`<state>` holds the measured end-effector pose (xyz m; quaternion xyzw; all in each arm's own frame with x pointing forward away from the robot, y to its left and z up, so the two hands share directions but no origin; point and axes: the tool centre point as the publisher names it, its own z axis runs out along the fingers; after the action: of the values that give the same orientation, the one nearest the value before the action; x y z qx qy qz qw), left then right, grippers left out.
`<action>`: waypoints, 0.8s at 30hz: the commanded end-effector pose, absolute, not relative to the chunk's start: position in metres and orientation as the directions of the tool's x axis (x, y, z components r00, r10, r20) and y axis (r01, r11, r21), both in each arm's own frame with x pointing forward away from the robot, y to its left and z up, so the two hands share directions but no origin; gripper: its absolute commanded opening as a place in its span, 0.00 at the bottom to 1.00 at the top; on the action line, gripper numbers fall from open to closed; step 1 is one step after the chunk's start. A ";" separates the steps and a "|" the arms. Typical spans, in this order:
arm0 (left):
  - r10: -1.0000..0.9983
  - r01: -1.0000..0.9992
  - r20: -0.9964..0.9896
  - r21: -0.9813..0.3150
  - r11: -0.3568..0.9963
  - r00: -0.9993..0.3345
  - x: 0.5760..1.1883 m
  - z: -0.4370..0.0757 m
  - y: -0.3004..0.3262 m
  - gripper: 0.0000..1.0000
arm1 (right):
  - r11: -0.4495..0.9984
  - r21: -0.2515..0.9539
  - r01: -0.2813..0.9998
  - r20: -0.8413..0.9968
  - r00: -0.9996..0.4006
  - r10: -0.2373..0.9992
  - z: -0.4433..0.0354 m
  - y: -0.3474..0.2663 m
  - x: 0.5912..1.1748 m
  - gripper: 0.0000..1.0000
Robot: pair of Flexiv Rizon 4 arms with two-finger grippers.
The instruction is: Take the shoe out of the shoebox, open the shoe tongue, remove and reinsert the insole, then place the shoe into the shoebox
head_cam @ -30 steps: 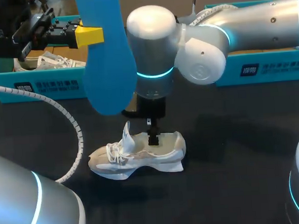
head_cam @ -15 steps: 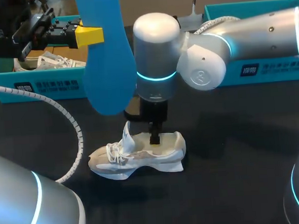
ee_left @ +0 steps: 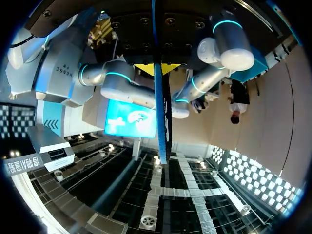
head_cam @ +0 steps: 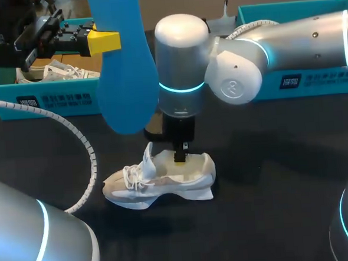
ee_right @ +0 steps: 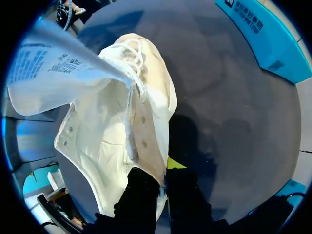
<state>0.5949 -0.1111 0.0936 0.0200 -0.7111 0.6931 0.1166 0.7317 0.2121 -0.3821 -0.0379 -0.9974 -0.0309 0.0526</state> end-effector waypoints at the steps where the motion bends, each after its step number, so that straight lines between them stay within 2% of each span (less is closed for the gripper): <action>1: 0.135 -0.190 0.194 -0.981 0.041 -0.972 0.596 0.093 -0.112 0.00 | 0.994 0.063 0.093 0.085 -0.993 0.087 -0.359 0.210 0.726 0.00; 4: 0.135 -0.190 0.194 -0.981 0.041 -0.972 0.596 0.093 -0.112 0.00 | 0.990 0.070 0.123 0.075 -0.990 0.118 -0.347 0.209 0.722 0.00; 12: 0.135 -0.190 0.194 -0.981 0.041 -0.972 0.596 0.093 -0.112 0.00 | 0.943 0.090 0.321 0.050 -0.947 0.318 -0.327 0.206 0.708 0.00; 16: 0.135 -0.190 0.194 -0.981 0.041 -0.972 0.596 0.093 -0.112 0.00 | 0.828 0.174 0.534 0.048 -0.844 0.534 -0.312 0.209 0.697 0.00; 24: 0.135 -0.190 0.194 -0.981 0.041 -0.972 0.596 0.093 -0.112 0.00 | 0.817 0.169 0.552 0.050 -0.832 0.552 -0.312 0.210 0.694 0.00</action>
<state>0.5949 -0.1112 0.0935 0.0200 -0.7111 0.6931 0.1166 0.6981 0.2153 -0.3130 -0.2887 -0.9545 -0.0745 0.0032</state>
